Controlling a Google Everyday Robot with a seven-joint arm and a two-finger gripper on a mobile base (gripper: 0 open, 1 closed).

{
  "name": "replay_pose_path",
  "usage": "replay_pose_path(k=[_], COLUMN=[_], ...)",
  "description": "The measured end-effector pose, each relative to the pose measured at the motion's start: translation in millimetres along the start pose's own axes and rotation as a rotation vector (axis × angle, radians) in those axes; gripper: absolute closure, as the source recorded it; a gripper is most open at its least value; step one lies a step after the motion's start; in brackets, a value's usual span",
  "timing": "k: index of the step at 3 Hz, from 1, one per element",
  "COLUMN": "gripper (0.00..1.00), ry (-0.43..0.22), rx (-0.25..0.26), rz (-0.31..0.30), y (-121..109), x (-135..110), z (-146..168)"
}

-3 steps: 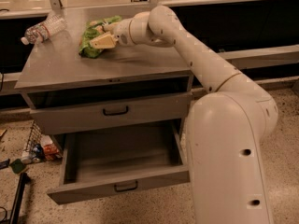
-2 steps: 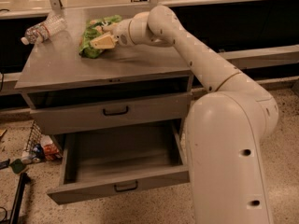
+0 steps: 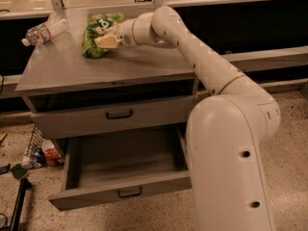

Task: Place green rice chip bag into middle drawer

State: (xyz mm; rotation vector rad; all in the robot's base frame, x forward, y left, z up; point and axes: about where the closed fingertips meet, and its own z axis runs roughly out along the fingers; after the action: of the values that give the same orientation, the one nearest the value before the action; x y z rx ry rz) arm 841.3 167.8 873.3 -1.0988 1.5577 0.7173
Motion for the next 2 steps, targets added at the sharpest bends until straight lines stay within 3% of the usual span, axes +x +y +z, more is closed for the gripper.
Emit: replay_pose_path(k=[1, 2], gripper=[1.0, 1.0], ry=[-0.03, -0.086], rx=[-0.038, -0.167], rz=[-0.025, -0.044], y=[-5.0, 11.2], x=[-5.8, -1.4], z=[-15.4, -35.9])
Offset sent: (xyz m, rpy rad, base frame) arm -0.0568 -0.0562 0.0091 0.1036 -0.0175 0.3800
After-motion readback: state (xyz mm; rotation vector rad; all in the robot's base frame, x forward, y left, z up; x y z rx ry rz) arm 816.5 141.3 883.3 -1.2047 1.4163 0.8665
